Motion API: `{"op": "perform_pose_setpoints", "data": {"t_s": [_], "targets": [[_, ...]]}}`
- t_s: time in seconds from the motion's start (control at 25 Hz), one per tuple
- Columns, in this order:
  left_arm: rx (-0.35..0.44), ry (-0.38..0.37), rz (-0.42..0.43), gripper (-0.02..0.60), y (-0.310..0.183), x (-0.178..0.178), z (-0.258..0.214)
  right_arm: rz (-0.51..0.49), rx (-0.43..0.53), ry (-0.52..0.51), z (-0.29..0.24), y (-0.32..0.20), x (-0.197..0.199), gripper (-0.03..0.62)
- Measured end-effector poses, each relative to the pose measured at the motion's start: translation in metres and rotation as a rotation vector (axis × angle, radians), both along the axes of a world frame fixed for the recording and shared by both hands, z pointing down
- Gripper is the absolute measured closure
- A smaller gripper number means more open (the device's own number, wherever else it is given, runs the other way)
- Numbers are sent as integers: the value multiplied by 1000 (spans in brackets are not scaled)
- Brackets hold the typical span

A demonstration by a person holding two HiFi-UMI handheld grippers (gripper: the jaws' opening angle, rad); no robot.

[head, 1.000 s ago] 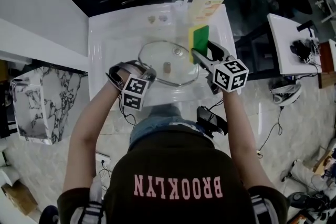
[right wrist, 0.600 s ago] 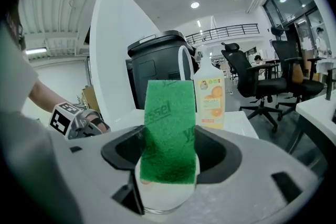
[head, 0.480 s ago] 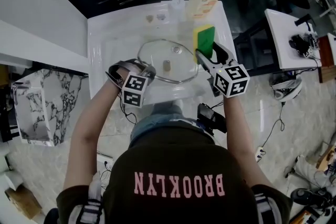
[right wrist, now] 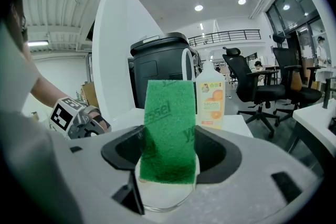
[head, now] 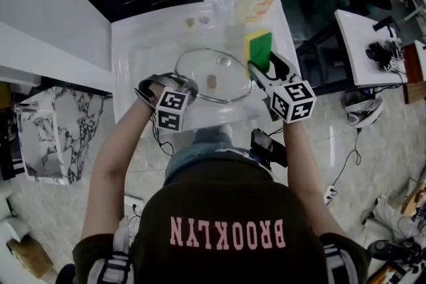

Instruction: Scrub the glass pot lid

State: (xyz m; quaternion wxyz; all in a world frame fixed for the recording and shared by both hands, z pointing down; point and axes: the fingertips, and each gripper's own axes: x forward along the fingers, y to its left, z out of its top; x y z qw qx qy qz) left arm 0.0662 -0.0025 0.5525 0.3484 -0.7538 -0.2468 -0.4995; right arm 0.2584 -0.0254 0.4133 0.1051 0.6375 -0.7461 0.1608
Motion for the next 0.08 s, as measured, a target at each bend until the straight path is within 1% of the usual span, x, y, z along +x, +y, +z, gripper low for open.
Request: {"op": "perform_pose_setpoints", "data": {"t_s": [0.08], "targets": [[-9,-6,-8,529,0,0,0,-3,-1,1,0,0,-1,318]]}}
